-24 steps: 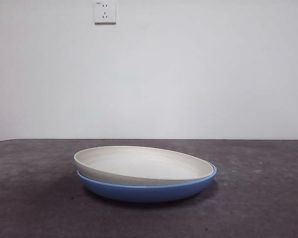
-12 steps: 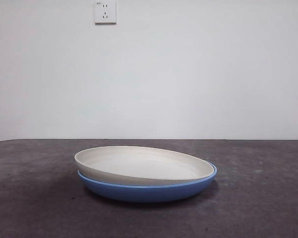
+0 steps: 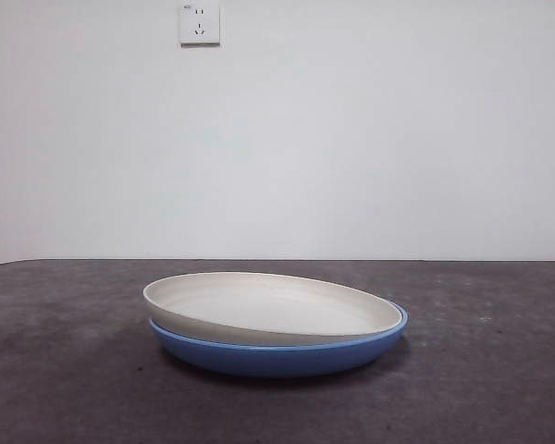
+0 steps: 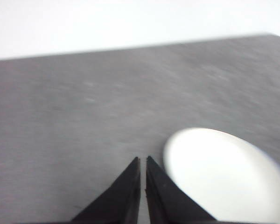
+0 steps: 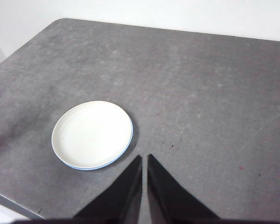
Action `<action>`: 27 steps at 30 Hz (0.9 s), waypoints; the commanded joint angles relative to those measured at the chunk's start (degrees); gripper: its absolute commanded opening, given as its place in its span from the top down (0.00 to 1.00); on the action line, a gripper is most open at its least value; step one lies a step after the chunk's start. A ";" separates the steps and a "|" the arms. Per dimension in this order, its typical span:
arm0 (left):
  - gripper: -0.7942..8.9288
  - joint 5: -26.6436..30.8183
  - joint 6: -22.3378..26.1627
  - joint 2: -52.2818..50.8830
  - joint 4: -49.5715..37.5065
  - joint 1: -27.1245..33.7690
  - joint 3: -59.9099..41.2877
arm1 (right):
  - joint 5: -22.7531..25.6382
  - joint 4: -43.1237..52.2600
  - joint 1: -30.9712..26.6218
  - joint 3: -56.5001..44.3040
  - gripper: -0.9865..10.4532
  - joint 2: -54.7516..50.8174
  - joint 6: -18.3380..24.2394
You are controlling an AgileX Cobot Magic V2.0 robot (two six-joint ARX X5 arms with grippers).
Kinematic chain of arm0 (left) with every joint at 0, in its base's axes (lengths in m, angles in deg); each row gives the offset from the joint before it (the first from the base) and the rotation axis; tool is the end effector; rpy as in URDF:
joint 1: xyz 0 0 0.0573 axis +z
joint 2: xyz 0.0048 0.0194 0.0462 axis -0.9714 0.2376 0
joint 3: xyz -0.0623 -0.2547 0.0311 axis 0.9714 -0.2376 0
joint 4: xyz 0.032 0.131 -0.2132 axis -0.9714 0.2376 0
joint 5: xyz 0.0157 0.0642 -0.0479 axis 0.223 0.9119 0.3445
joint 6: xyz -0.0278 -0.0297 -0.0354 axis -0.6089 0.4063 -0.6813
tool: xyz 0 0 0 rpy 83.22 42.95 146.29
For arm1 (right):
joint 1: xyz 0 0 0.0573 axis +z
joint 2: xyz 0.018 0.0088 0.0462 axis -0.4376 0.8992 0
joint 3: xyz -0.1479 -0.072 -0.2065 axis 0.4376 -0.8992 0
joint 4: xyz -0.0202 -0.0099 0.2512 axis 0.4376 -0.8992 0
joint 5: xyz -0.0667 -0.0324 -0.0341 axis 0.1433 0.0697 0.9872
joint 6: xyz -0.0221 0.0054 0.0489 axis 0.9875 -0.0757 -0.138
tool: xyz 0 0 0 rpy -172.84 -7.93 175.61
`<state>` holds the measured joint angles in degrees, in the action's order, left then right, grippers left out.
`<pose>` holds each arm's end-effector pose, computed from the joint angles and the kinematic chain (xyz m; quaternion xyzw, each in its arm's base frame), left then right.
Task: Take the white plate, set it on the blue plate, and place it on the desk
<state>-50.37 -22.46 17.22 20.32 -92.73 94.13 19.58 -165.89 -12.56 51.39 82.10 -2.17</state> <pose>0.1054 -0.0348 0.2718 -0.0003 0.1171 -0.2001 0.9728 -0.0124 0.0025 0.4237 0.0335 0.2310 0.1919 0.9533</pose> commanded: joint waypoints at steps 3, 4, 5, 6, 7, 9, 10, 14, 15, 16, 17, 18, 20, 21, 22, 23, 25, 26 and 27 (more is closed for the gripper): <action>0.90 4.20 0.87 -9.88 -10.05 6.62 -13.70 | -0.02 -1.55 0.13 0.92 0.90 0.33 0.26; 0.90 4.72 0.37 -11.45 -10.80 7.76 -15.69 | 0.00 -1.57 0.13 0.92 0.90 0.33 0.26; 0.90 5.31 0.00 -13.07 -11.23 8.96 -17.66 | 0.00 -1.57 0.11 0.92 0.90 0.33 0.26; 0.90 6.12 -0.09 -14.40 -11.04 10.05 -19.17 | 0.00 -1.57 0.09 0.92 0.90 0.33 0.26; 0.90 6.93 -0.07 -15.17 -11.02 10.84 -20.20 | 0.00 -1.55 0.09 0.92 0.90 0.33 0.26; 0.90 8.76 -0.07 -16.68 -11.04 12.61 -22.40 | 0.00 -1.57 0.09 0.92 0.90 0.33 0.26; 0.90 9.11 -0.07 -17.20 -11.06 13.42 -23.23 | 0.00 -1.55 0.09 0.92 0.90 0.33 0.26; 0.90 9.07 -1.64 -19.69 -11.06 16.35 -26.56 | 0.00 -1.55 0.09 0.92 0.90 0.33 0.26; 0.90 9.05 -2.21 -20.33 -11.06 16.87 -27.32 | 0.00 -1.55 0.09 0.92 0.90 0.33 0.26; 0.90 9.05 -2.71 -20.79 -11.06 17.11 -27.89 | 0.00 -1.57 0.09 0.92 0.90 0.33 0.26; 0.90 9.05 -3.10 -21.29 -11.06 17.29 -28.50 | 0.00 -1.55 0.09 0.92 0.90 0.33 0.26; 0.90 9.05 -3.39 -21.77 -10.40 17.35 -28.81 | 0.00 -1.57 0.09 0.92 0.90 0.33 0.26; 0.90 9.05 -3.37 -22.29 -9.29 17.40 -28.81 | 0.00 -1.57 0.09 0.92 0.90 0.33 0.26; 0.90 9.07 -3.19 -22.45 -9.22 17.42 -28.81 | 0.00 -1.55 0.09 0.92 0.90 0.33 0.26; 0.90 9.07 -2.84 -22.64 -9.22 17.42 -28.81 | 0.00 -1.55 0.09 0.92 0.90 0.33 0.26; 0.90 9.07 -2.84 -22.77 -9.22 17.42 -28.81 | 0.00 -1.57 0.09 0.92 0.90 0.33 0.26; 0.90 9.07 -2.84 -23.45 -8.61 17.42 -28.81 | 0.00 -1.55 0.09 0.92 0.90 0.33 0.26; 0.90 9.07 -2.89 -23.85 -8.00 17.42 -28.81 | 0.00 -1.55 0.09 0.92 0.90 0.33 0.26; 0.90 9.07 -2.91 -23.82 -7.85 17.42 -28.81 | 0.00 -1.55 0.09 0.92 0.90 0.33 0.26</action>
<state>-41.62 -25.24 -6.45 12.06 -75.39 66.53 19.56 -165.89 -12.56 51.39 82.10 -2.17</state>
